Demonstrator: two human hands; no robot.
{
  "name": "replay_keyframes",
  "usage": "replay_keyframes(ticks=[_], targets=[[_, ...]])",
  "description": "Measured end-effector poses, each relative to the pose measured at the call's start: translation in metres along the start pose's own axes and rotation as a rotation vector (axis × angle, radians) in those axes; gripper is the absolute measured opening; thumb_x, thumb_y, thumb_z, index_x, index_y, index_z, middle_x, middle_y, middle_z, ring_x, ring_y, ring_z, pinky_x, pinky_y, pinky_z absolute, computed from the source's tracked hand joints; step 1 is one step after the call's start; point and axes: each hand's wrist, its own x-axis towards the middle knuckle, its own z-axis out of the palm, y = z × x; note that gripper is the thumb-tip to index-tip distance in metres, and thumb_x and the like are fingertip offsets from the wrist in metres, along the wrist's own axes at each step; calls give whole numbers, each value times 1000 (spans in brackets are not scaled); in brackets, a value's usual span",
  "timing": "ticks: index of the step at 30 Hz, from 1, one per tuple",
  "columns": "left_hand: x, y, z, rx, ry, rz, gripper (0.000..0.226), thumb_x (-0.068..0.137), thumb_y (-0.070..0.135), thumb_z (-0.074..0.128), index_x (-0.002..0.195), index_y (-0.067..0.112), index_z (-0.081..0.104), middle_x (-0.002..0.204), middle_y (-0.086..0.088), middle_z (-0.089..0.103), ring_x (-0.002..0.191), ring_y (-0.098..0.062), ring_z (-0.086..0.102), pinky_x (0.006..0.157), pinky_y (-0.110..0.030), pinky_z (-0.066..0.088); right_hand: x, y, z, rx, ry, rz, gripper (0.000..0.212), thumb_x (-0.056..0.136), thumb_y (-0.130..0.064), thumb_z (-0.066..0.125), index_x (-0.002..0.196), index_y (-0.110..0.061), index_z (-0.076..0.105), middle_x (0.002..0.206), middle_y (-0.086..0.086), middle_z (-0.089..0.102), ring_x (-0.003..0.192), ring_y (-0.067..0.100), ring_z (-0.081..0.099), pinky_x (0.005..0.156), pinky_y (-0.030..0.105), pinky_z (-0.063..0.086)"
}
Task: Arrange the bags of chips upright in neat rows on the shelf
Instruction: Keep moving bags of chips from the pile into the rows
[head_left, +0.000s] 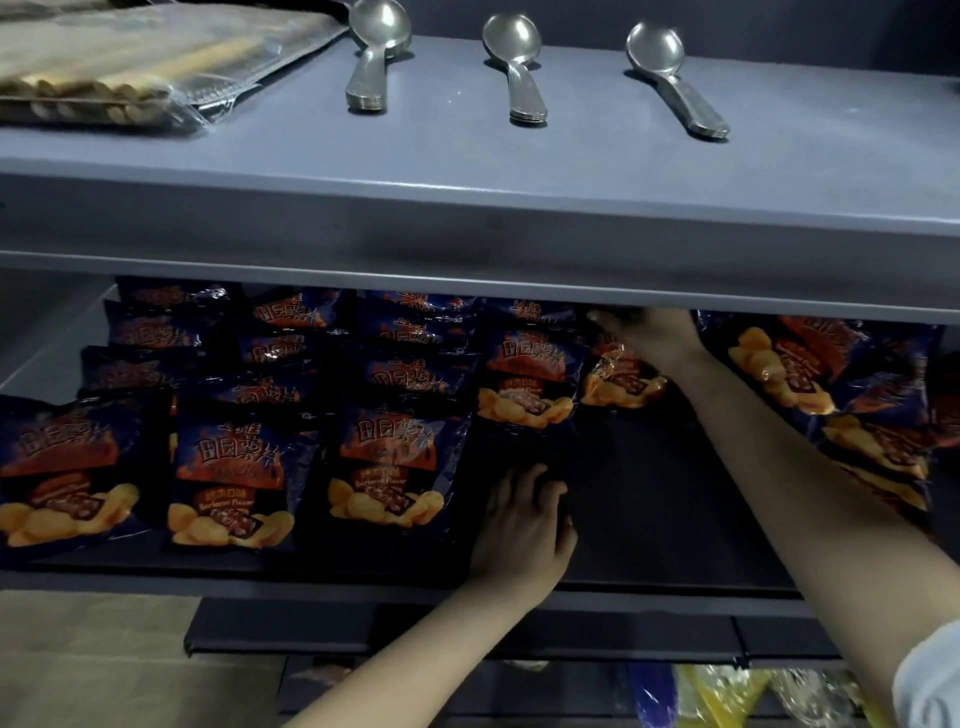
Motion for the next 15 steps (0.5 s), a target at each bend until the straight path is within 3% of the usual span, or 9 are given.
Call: replay_keyframes(ticks=[4,7,11,15], targets=[[1,-1,3,20,63,6,35,80,40,36,103,26,59,118,0,60,107,-24,58,87,-36,50,3,20,-19,-195,-77,9,43,89,-24,61,128,-10,51,129,11,54,125,28,45,100,28,33],[1,-1,5,35,63,9,36,81,40,36,105,25,58,120,-1,59,109,-26,57,90,-39,49,3,37,-9,-341,-214,-62,60,80,-26,72,133,-12,47,134,10,51,126,26,44,100,24,31],[2,1,6,24,45,7,39,83,39,34,110,22,57,124,-5,56,113,-31,53,95,-44,46,4,58,6,-428,-171,-10,63,84,-27,64,140,-15,38,141,15,41,130,31,39,108,37,35],[3,0,7,24,21,-1,44,84,40,32,115,19,56,127,-6,54,118,-33,50,99,-48,43,1,66,12,-456,-122,-41,50,86,-18,58,134,-14,47,134,16,51,125,31,46,104,37,40]])
